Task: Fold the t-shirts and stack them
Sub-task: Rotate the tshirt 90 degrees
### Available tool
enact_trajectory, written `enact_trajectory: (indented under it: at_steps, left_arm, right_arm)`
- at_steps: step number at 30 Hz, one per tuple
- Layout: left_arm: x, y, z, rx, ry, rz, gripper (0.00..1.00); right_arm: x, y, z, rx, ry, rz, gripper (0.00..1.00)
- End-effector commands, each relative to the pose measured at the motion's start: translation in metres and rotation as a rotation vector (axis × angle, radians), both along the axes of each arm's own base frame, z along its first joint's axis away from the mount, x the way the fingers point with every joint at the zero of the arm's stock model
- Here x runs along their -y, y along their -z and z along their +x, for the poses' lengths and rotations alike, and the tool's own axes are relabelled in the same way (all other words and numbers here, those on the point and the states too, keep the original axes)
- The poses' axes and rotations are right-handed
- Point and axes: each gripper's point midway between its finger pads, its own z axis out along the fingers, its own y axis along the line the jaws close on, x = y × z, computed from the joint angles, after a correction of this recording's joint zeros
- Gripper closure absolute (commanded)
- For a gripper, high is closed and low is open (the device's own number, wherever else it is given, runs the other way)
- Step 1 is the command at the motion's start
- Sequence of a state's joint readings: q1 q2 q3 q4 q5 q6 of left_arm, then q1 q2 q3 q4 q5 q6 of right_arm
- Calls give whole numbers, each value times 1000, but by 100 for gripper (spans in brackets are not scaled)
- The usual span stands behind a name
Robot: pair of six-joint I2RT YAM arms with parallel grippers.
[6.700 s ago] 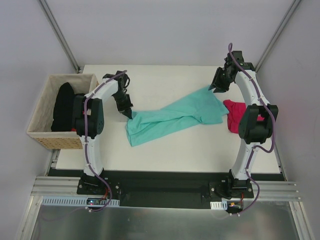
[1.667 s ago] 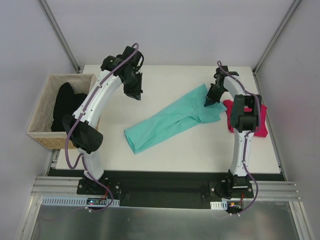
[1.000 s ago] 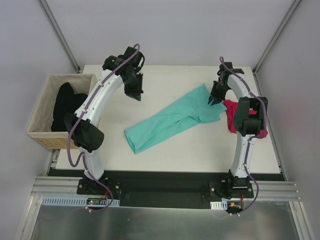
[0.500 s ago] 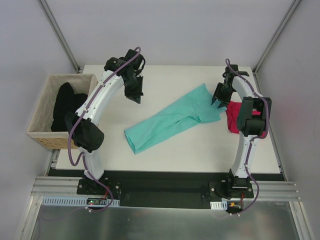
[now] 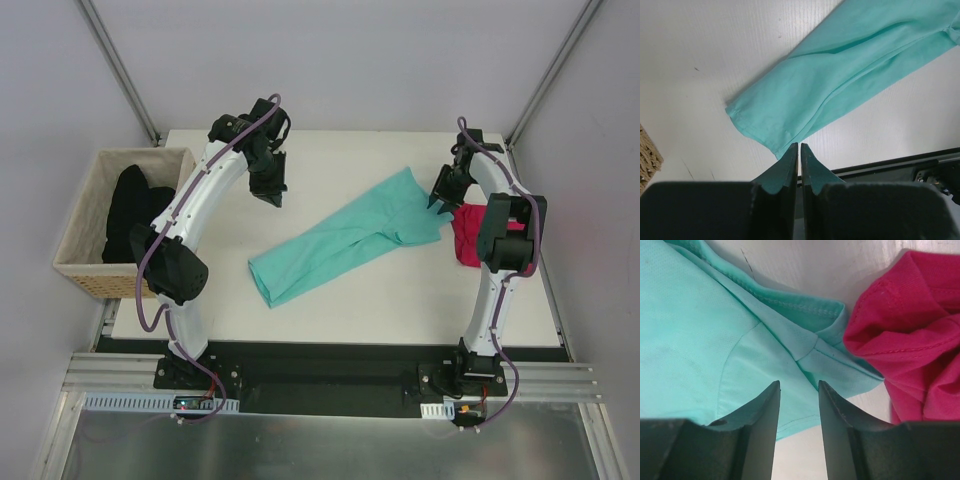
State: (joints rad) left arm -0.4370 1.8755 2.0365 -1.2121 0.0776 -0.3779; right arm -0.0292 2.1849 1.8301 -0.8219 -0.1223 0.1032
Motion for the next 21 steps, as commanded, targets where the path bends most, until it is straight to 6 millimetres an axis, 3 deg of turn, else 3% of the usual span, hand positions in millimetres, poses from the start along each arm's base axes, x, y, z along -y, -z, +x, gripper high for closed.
enact_trajectory:
  at_steps: [1,15,19,21]
  left_arm:
    - [-2,-15,-7,16,-19,-32,95]
    - [-4,-21,-9,28,-30,-30,94]
    - [-4,-22,-8,24,-32,-28,94]
    - [-4,-22,-7,24,-31,-27,94]
  right_arm:
    - [-4,0,2,2,8,32,61]
    - [-9,11,-3,-15,17,62,62]
    - [-12,16,-3,-26,14,73,67]
    - [-13,18,-4,-31,16,80,75]
